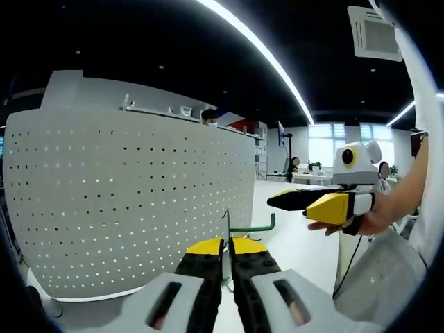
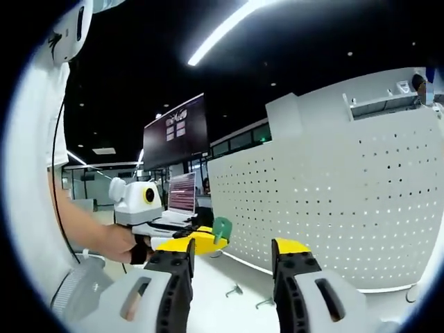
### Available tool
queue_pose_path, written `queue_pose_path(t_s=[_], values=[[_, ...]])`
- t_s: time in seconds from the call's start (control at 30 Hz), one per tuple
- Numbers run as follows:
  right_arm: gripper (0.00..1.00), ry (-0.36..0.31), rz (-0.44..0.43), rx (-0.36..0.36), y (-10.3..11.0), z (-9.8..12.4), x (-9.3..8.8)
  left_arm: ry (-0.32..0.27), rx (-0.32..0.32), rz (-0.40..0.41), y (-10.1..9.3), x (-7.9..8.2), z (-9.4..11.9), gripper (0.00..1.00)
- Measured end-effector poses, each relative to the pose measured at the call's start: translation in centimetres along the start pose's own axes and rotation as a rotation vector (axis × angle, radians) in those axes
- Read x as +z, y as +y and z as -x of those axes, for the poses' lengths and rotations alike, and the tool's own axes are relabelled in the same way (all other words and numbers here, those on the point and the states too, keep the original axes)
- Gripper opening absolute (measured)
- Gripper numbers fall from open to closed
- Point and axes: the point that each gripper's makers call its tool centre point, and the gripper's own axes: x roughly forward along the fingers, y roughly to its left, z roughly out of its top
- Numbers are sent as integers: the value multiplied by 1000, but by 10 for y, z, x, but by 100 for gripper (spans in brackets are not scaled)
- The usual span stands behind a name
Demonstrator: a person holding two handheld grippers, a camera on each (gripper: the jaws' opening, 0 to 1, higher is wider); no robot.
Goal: Insert the hook assembly into the mounting plate slot until the hook locks in place.
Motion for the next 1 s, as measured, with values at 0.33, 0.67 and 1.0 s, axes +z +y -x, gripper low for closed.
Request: queue_pose_path(t_s=[0.33,0.67,1.0], values=[[40,-9,-5,6,3,-5,1,-9,0,-12,-9,4,-6,3],[36,-19,-20,4,3,-8,4,-15,-10,-12,-23,7,-15,3],[27,-25,-27,15,5,-11,4,-23,-23,-22,-32,10,-16,3]])
